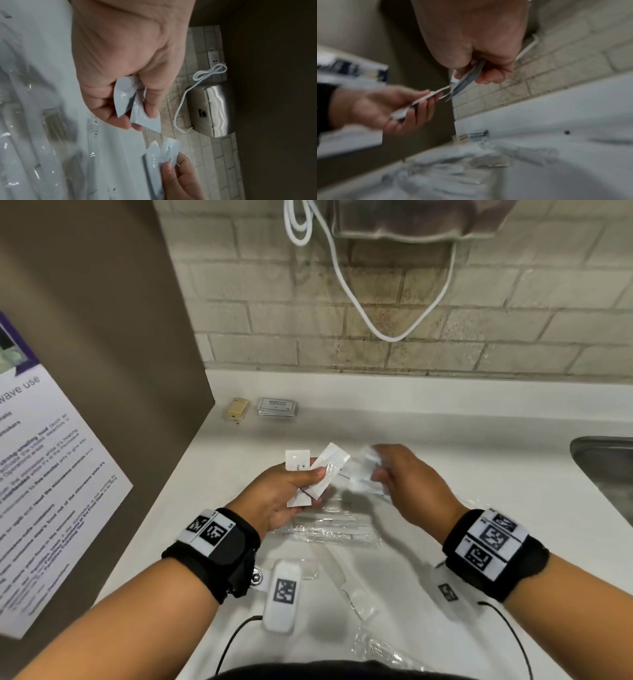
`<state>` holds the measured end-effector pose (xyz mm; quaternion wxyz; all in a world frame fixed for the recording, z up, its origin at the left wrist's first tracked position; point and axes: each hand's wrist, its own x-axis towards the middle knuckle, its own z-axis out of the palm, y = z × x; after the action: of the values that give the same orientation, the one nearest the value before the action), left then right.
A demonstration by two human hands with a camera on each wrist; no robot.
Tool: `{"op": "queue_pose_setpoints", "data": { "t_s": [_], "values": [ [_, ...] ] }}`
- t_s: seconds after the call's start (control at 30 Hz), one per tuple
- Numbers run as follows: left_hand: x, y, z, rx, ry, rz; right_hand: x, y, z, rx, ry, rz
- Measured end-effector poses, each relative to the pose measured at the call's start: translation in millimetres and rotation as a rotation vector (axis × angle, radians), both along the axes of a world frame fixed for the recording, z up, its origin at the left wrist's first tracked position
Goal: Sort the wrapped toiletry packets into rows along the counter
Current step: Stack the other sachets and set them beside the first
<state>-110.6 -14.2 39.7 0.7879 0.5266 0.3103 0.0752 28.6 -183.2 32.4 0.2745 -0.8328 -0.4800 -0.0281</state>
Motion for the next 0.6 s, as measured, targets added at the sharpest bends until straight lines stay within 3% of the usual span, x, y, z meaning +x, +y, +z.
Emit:
{"op": "queue_pose_setpoints", "data": {
  "t_s": [0.03, 0.1, 0.23, 0.33, 0.43, 0.6],
  "values": [
    [-1, 0, -1, 0.013, -0.010, 0.004, 1, -1, 1, 0.025, 0.172, -0.075],
    [-2, -2, -2, 0.026, -0.034, 0.001, 2, 0, 4, 0.058, 0.276, -0.105],
    [0, -8, -6, 0.061, -0.017, -0.057, -4, 12, 16, 0.117, 0.207, -0.051],
    [6, -16, -5, 0.059, -0.036, -0.034, -7, 28, 20, 0.214, 0.319, -0.114],
    [14, -26, 1, 0.026, -0.125, 0.021, -17, 42, 14, 0.246, 0.459, -0.196],
    [20, -31, 3, 0.007, -0.255, 0.056, -27, 50, 10, 0.287, 0.398, -0.250]
  ]
}}
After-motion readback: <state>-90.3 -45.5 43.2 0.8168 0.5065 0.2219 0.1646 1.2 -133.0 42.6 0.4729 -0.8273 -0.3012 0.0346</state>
